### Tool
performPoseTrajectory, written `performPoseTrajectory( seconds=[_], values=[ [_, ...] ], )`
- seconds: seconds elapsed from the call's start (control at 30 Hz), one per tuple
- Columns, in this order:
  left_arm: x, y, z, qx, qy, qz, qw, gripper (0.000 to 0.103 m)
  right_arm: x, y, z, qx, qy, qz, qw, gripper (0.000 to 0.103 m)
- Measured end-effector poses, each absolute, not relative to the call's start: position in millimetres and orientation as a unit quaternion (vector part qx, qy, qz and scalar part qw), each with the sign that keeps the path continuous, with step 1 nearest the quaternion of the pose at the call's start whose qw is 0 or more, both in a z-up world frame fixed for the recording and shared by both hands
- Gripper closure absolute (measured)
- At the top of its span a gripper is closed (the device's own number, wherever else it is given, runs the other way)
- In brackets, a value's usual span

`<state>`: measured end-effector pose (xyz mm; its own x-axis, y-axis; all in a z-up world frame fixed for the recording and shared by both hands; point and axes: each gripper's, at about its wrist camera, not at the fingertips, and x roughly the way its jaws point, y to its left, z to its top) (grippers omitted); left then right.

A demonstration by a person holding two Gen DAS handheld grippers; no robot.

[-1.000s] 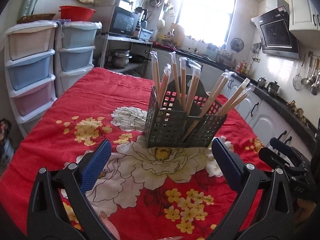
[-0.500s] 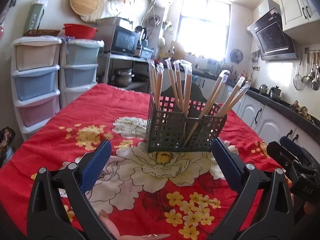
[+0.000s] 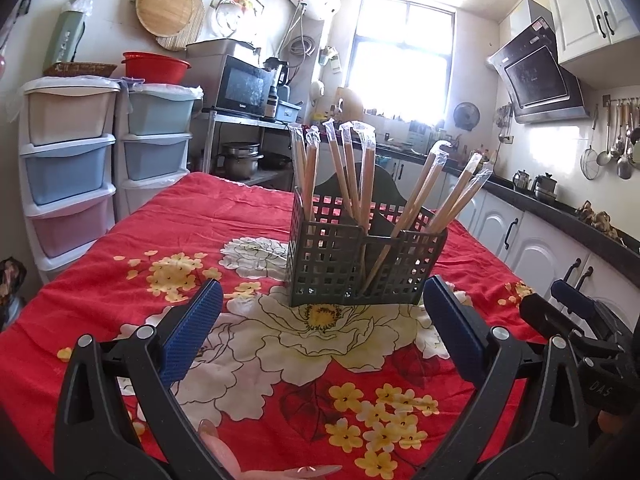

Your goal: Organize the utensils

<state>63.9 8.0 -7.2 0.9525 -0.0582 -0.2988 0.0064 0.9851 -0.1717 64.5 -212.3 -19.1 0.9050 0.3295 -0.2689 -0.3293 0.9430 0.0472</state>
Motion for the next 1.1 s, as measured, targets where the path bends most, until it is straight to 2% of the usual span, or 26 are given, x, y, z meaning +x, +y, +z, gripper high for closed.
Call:
performPoseTrajectory(
  seconds=[1.1],
  values=[
    [63.4,7.7,-6.1,-0.085,0.153,-0.019,0.984,0.011,64.1,-213.7,-18.9,0.005,0.139,0.164,0.977,0.007]
  ],
)
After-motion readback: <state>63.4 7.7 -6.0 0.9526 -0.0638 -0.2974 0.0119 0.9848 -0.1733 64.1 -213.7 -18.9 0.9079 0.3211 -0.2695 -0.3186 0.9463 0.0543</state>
